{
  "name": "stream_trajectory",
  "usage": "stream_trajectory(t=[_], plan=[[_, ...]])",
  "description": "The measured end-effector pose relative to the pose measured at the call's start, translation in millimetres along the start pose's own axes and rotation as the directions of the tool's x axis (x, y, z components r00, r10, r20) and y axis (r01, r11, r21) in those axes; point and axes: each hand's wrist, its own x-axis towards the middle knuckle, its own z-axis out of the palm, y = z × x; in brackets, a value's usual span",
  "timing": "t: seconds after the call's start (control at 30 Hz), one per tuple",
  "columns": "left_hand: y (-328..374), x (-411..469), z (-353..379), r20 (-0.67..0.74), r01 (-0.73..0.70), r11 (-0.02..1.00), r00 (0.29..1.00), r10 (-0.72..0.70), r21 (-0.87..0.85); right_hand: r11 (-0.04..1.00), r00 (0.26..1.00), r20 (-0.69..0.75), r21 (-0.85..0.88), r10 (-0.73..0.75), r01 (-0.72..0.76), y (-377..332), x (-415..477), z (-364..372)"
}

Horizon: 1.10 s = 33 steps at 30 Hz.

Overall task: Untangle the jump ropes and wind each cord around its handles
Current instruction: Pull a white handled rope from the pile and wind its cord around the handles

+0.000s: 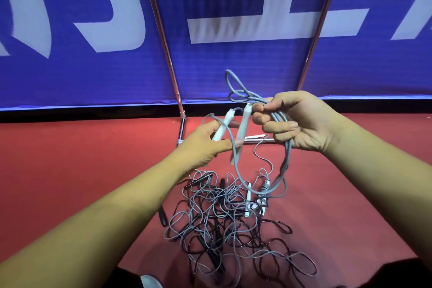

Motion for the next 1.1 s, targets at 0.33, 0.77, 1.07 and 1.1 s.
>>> stream_trajectory(t=[0.33, 0.77, 1.07, 1.1], plan=[[12, -1, -16, 0.05, 0.024, 0.937, 0.998, -0.045, 0.347, 0.822, 0.833, -0.515, -0.551, -0.2, -0.144, 2, 3, -20], [4, -9, -30, 0.199, 0.278, 0.867, 0.902, -0.383, 0.413, 0.415, 0.932, -0.273, -0.896, -0.239, -0.156, 83, 44, 4], [-1, -13, -56, 0.452, 0.167, 0.882, 0.808, -0.378, 0.441, 0.617, 0.659, -0.536, -0.775, -0.528, -0.137, 44, 44, -15], [0, -14, -59, 0.486, 0.168, 0.911, 0.801, -0.349, 0.377, 0.557, 0.609, -0.558, -0.801, -0.564, -0.219, 37, 41, -26]])
